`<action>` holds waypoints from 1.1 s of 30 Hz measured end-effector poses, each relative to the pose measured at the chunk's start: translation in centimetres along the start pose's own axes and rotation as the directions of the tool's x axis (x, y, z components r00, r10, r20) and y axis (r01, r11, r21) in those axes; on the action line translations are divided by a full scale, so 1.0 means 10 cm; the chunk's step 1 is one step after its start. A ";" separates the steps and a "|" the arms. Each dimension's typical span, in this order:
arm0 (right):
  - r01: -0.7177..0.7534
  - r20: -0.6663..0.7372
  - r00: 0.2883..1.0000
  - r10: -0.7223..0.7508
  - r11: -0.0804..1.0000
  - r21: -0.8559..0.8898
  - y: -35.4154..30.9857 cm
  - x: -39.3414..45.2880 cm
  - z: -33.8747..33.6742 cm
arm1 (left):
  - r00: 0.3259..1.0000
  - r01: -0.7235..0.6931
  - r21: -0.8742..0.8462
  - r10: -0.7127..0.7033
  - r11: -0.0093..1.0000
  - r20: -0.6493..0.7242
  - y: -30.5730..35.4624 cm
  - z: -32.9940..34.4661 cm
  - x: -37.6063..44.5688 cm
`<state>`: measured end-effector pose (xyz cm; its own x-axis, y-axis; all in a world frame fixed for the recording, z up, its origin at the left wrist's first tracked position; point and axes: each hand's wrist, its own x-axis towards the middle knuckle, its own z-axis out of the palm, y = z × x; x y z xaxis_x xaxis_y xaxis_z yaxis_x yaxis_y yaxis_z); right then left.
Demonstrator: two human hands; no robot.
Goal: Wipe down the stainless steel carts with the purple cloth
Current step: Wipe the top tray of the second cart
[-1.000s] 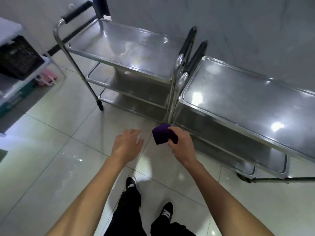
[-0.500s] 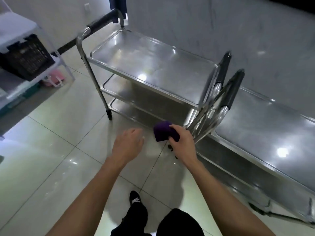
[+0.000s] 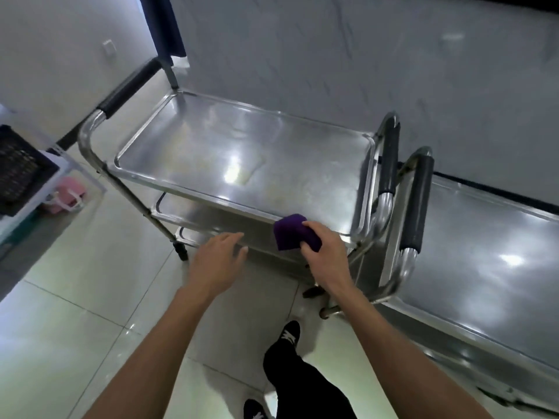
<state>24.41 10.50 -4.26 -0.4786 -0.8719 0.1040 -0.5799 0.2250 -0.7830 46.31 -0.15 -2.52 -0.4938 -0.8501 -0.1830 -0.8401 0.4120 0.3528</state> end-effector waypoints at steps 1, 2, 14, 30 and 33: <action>-0.008 0.000 1.000 0.008 1.000 0.001 0.02 0.17 0.00 | 1.000 -0.002 -0.002 0.002 1.000 -0.007 0.02 -0.04 0.16; -0.015 0.002 1.000 0.015 1.000 0.009 0.04 0.34 0.00 | 1.000 -0.010 -0.008 0.009 1.000 -0.016 0.05 -0.08 0.32; -0.072 -0.017 0.997 0.072 0.997 0.042 0.14 1.82 0.05 | 0.995 -0.086 -0.017 0.087 0.996 0.044 0.24 -0.30 1.90; -0.351 -0.197 0.921 0.337 0.935 -0.043 -0.01 3.49 0.83 | 0.953 -0.228 -0.149 0.252 0.962 0.170 -0.37 -0.39 4.17; -0.350 -0.264 0.908 0.324 0.935 -0.057 0.01 3.82 0.86 | 0.946 -0.247 -0.146 0.271 0.958 0.178 -0.39 -0.38 4.46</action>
<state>11.71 -26.55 -5.67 -0.7970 -0.6040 0.0025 -0.4121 0.5407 -0.7334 28.42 -40.87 -8.58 -0.7349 -0.6342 -0.2403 -0.6499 0.5572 0.5169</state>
